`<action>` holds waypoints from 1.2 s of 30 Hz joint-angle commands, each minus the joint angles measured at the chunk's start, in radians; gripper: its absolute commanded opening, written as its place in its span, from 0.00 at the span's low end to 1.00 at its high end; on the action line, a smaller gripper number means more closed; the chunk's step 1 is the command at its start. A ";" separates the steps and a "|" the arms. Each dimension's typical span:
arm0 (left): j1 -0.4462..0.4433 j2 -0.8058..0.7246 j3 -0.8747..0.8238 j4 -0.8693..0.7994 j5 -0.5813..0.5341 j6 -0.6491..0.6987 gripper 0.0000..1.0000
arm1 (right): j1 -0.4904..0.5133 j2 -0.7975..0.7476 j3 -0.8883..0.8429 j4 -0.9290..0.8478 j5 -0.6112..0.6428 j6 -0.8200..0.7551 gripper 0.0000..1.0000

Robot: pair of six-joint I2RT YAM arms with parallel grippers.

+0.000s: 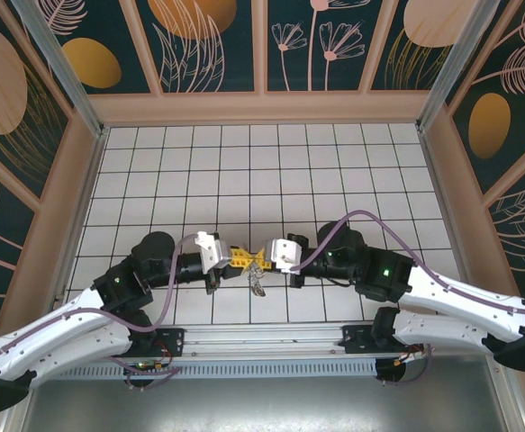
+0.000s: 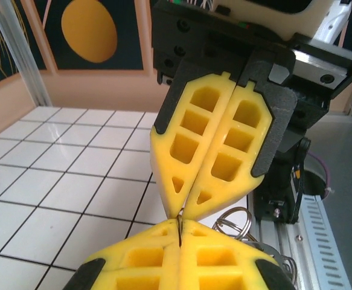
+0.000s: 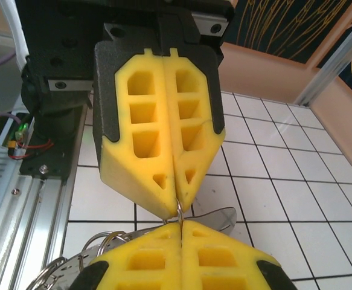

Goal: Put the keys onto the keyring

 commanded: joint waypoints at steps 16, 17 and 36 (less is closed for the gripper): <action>0.003 -0.065 -0.077 0.185 0.082 -0.045 0.00 | 0.005 -0.013 -0.051 0.132 -0.056 0.062 0.21; 0.003 -0.063 -0.076 0.186 0.085 -0.045 0.00 | 0.005 -0.012 -0.051 0.132 -0.058 0.063 0.21; 0.003 -0.041 -0.066 0.185 0.086 -0.039 0.00 | 0.004 0.004 -0.056 0.126 -0.055 0.062 0.00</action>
